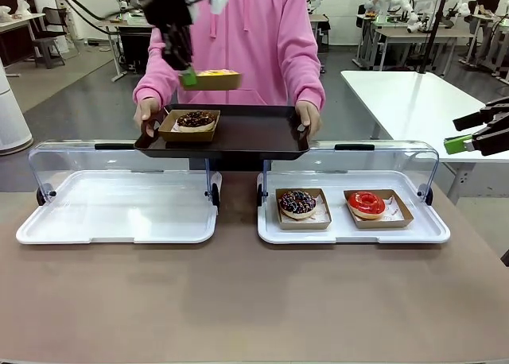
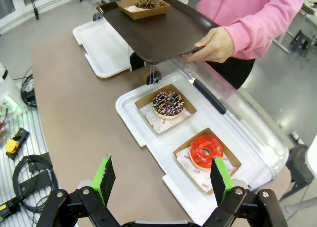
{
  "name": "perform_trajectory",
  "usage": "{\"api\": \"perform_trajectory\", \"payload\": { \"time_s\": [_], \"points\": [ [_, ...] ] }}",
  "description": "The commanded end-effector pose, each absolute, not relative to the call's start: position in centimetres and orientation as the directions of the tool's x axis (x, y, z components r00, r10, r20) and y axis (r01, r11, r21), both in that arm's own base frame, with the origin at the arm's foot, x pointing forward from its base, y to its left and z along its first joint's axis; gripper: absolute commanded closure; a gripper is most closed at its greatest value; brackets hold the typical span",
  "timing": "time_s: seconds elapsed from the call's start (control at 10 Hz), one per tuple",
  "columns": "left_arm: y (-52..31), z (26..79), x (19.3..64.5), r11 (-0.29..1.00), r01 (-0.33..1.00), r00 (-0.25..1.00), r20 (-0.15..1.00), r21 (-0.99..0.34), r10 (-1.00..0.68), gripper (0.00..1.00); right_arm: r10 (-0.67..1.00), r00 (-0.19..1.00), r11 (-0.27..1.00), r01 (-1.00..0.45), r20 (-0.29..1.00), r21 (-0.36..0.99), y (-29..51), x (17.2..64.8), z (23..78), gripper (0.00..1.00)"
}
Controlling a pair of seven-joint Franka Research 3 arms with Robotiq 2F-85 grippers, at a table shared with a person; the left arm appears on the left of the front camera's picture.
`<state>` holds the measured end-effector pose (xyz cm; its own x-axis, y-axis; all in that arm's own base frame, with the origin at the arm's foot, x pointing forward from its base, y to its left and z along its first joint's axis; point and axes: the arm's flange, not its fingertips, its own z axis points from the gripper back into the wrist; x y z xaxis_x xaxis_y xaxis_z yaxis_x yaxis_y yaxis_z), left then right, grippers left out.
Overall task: Provide the desired donut to the person.
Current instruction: Place the picked Paper togo box onto the Handle tray extended by the person.
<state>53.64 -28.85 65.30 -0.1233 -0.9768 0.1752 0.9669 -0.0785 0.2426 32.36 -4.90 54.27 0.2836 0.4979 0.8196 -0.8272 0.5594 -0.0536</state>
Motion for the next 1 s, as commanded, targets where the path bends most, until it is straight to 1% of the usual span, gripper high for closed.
{"api": "perform_trajectory", "payload": {
  "time_s": [0.0, 0.2, 0.3, 0.4, 0.8, 0.9],
  "points": [
    [-30.5, 63.4, 53.8, -0.040, 0.952, -0.103, 0.195, 0.304, -0.975, 0.99, 0.491, 0.276, 0.552, -0.832, 0.826, -0.050, -4.9, 32.6, 54.1, 0.00],
    [-31.8, 61.9, 53.6, -0.060, 0.939, -0.115, 0.146, 0.338, -0.983, 0.99, 0.491, 0.276, 0.552, -0.832, 0.826, -0.050, -4.9, 32.6, 54.1, 0.00],
    [-32.5, 61.5, 53.4, -0.131, 0.949, -0.169, 0.110, 0.287, -0.980, 0.99, 0.491, 0.276, 0.552, -0.832, 0.826, -0.050, -4.9, 32.6, 54.1, 0.00],
    [-32.2, 62.2, 54.3, -0.078, 0.949, -0.138, 0.181, 0.307, -0.974, 0.99, 0.491, 0.276, 0.552, -0.832, 0.826, -0.050, -4.9, 32.6, 54.1, 0.00],
    [-32.2, 62.2, 54.3, -0.078, 0.949, -0.138, 0.181, 0.307, -0.974, 0.99, 0.491, 0.276, 0.552, -0.832, 0.826, -0.050, -4.9, 32.6, 54.1, 0.00],
    [-32.2, 62.0, 54.4, -0.088, 0.947, -0.144, 0.164, 0.308, -0.976, 0.99, 0.491, 0.276, 0.552, -0.832, 0.826, -0.050, -4.9, 32.6, 54.1, 0.00]
  ]
}}
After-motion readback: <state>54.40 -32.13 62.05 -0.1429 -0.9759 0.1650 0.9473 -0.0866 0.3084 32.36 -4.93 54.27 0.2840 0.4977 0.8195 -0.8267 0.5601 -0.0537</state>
